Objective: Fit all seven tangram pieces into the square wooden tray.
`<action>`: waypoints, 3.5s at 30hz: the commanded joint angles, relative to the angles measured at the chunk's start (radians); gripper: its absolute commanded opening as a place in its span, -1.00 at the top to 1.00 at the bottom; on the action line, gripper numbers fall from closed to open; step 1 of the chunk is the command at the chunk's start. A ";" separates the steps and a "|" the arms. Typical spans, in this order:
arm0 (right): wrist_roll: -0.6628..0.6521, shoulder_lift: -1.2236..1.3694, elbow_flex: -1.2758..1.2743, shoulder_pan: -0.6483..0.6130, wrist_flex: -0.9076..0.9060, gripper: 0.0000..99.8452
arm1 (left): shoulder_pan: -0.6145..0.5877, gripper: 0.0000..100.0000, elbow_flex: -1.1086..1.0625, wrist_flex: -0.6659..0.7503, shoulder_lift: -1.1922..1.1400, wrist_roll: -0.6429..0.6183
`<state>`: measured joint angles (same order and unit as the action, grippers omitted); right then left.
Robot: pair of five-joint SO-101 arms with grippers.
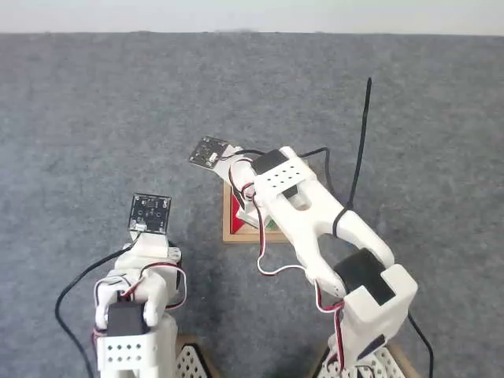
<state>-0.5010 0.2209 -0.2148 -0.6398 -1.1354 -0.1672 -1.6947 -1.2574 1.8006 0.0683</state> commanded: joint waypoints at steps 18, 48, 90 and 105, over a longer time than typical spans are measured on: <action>0.092 -0.143 0.017 0.180 0.002 0.59 | 0.005 0.96 0.010 -0.003 0.017 0.002; 0.161 -0.222 -0.377 0.120 0.295 0.95 | 0.005 0.96 0.010 -0.003 0.017 0.002; 0.152 -0.441 -0.282 0.429 -0.114 0.79 | 0.005 0.96 0.010 -0.003 0.017 0.002; 0.331 -0.343 -0.358 0.529 0.085 0.78 | 0.005 0.96 0.010 -0.003 0.017 0.002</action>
<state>-0.1665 -0.1550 -0.5861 -0.1212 -1.0833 -0.1672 -1.6947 -1.2574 1.8006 0.0683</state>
